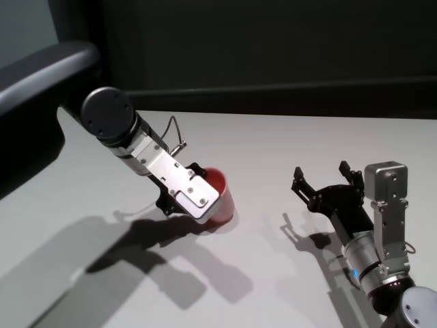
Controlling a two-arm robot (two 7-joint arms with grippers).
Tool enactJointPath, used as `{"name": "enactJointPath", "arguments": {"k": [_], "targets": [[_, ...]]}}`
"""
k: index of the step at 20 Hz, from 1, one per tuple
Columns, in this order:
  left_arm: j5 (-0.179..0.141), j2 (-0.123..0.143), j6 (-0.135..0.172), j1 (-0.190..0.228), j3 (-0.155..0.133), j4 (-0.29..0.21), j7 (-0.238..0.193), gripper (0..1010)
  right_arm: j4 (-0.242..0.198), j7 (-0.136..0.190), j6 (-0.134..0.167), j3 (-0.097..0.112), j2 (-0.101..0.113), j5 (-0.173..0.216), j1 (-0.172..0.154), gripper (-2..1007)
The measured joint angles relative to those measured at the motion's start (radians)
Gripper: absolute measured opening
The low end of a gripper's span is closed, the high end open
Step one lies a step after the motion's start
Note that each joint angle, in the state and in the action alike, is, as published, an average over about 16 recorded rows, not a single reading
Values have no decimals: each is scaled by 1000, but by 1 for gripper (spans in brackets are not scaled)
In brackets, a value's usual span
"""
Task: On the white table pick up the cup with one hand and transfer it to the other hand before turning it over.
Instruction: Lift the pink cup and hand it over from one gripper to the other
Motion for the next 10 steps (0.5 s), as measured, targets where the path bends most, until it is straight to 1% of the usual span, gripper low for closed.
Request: {"name": "enactJointPath", "arguments": {"k": [5, 10], "targets": [[-34, 3, 10, 1, -5, -5, 2, 51, 0, 0, 0, 0, 0, 0, 0, 1003], [-85, 18, 34, 7, -27, -20, 14, 46, 0, 0, 0, 0, 0, 0, 0, 1003]]}}
